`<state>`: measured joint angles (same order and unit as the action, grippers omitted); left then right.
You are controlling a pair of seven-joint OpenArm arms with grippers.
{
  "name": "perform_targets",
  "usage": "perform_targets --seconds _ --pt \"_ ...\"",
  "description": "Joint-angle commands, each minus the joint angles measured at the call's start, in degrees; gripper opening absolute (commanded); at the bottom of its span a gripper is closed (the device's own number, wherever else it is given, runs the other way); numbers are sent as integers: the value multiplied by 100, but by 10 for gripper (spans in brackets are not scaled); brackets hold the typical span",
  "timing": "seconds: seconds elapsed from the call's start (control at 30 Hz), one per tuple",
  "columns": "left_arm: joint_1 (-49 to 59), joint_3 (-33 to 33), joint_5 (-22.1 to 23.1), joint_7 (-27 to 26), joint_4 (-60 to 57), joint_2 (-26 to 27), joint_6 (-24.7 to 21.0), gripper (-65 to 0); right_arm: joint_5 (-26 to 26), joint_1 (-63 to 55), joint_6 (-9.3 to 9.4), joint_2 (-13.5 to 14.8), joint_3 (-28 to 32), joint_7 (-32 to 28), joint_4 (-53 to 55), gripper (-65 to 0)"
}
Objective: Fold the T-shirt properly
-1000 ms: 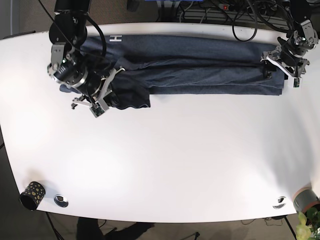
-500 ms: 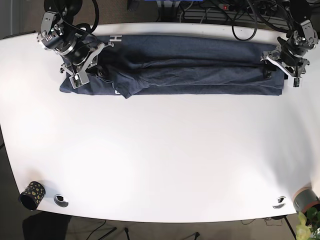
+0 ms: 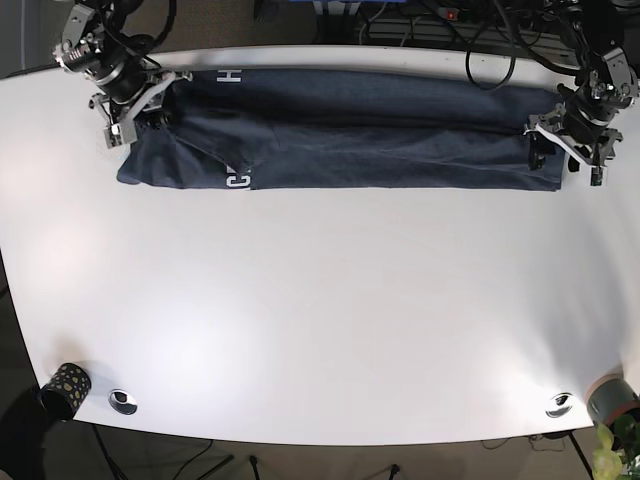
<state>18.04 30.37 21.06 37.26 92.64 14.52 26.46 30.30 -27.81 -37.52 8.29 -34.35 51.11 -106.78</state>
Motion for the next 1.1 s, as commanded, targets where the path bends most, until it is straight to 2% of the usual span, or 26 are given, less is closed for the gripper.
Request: perform_targets --seconds 0.0,0.17,0.4,0.63,0.77,0.8,0.9,1.07 --pt "2 27 61 -90 103 82 5 -229 139 -45 -59 63 -200 -113 -104 -415" --pt "-50 44 105 -90 138 82 5 -229 148 -71 -77 54 -279 -113 -175 -328" --pt "-217 167 105 -82 534 55 5 -229 148 -89 -86 -113 19 -113 -720 -279" --pt "-200 -290 61 -82 938 47 -4 -224 86 -54 -24 -104 775 -113 -711 -281" --pt "-33 -589 61 -82 982 47 -4 -224 77 34 11 -104 837 -113 -526 -281" --pt "11 -677 61 -82 982 47 -4 -224 42 78 90 -95 837 -113 -421 -281" --pt "90 -826 52 -82 912 47 -13 -224 -292 140 187 -34 846 -122 -148 -281" --pt "134 -1011 52 -82 507 55 -22 -225 -828 491 169 -43 846 -131 388 -284"
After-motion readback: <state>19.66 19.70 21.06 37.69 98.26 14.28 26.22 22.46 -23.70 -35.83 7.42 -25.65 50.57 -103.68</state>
